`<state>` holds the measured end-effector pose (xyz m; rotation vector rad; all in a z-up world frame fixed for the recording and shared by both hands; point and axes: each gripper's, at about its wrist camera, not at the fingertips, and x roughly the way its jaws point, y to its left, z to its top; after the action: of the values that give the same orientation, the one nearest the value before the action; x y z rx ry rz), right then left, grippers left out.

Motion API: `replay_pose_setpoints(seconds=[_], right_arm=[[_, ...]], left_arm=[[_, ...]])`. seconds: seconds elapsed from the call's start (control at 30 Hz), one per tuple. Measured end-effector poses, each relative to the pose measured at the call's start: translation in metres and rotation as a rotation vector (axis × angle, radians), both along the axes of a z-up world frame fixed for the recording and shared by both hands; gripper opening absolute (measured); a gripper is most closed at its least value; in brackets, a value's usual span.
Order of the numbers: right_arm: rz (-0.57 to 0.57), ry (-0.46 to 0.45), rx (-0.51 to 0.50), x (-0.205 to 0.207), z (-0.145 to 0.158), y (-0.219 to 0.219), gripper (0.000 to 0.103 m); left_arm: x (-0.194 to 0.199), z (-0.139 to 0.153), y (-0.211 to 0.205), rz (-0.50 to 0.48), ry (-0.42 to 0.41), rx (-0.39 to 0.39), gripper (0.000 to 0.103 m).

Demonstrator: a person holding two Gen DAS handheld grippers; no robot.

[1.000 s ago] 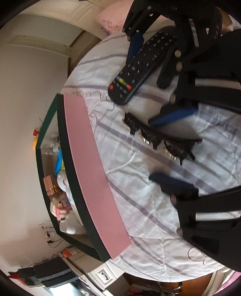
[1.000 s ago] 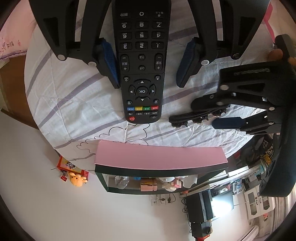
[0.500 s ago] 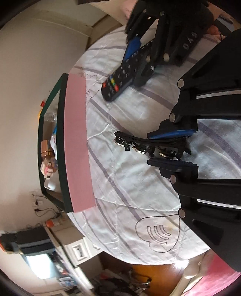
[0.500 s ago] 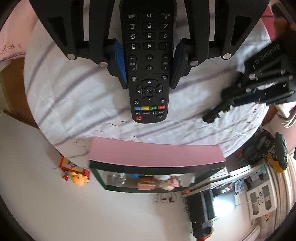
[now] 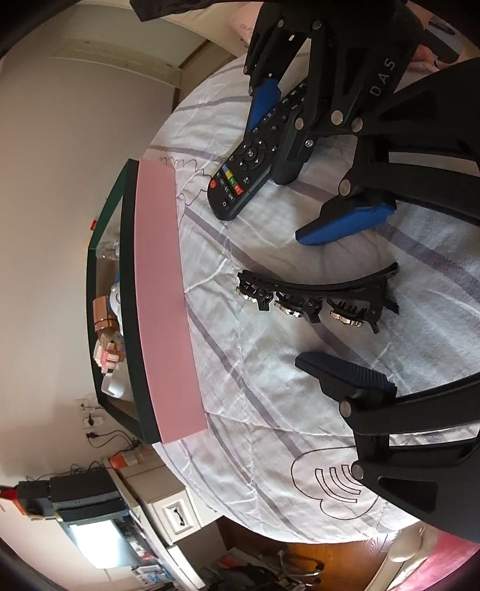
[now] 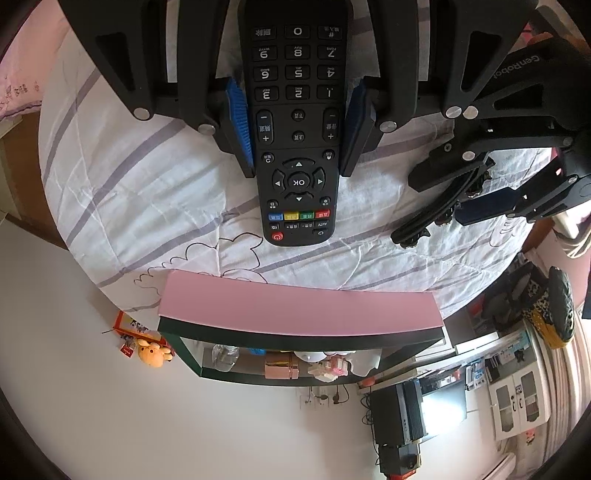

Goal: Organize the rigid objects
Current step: 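Close the left tool on the black hair clip, then carry the hair clip and remote together toward the pink box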

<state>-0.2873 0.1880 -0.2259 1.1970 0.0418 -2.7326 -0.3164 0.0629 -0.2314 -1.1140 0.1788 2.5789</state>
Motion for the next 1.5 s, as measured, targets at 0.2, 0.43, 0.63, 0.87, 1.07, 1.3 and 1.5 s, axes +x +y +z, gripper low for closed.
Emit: replay_pose_setpoints(seconds=[0.2,0.43,0.63,0.87,1.07,1.3,1.5], right_arm=[[0.006,0.010,0.023,0.001,-0.001,-0.003,0.045],[0.005,0.020,0.031,0.004,-0.001,-0.004,0.045],[0.002,0.022,0.031,0.004,-0.001,-0.004,0.045],[0.005,0.022,0.021,0.004,0.000,-0.004,0.045],[0.008,0.011,-0.005,0.002,0.001,-0.001,0.045],[0.011,0.007,-0.012,0.002,0.003,-0.001,0.045],[0.017,0.003,-0.022,0.004,0.005,0.000,0.045]], left_arm=[[0.004,0.000,0.004,0.019,0.028,-0.030,0.051],[0.006,0.000,0.001,0.064,0.046,-0.044,0.025],[0.005,0.000,-0.003,0.070,0.032,-0.016,0.025],[0.003,0.001,-0.010,0.062,0.023,0.048,0.020],[0.002,0.003,-0.017,0.057,-0.009,0.091,0.020],[0.003,0.006,-0.019,0.055,-0.015,0.084,0.020],[0.005,0.009,-0.018,0.043,-0.009,0.066,0.020]])
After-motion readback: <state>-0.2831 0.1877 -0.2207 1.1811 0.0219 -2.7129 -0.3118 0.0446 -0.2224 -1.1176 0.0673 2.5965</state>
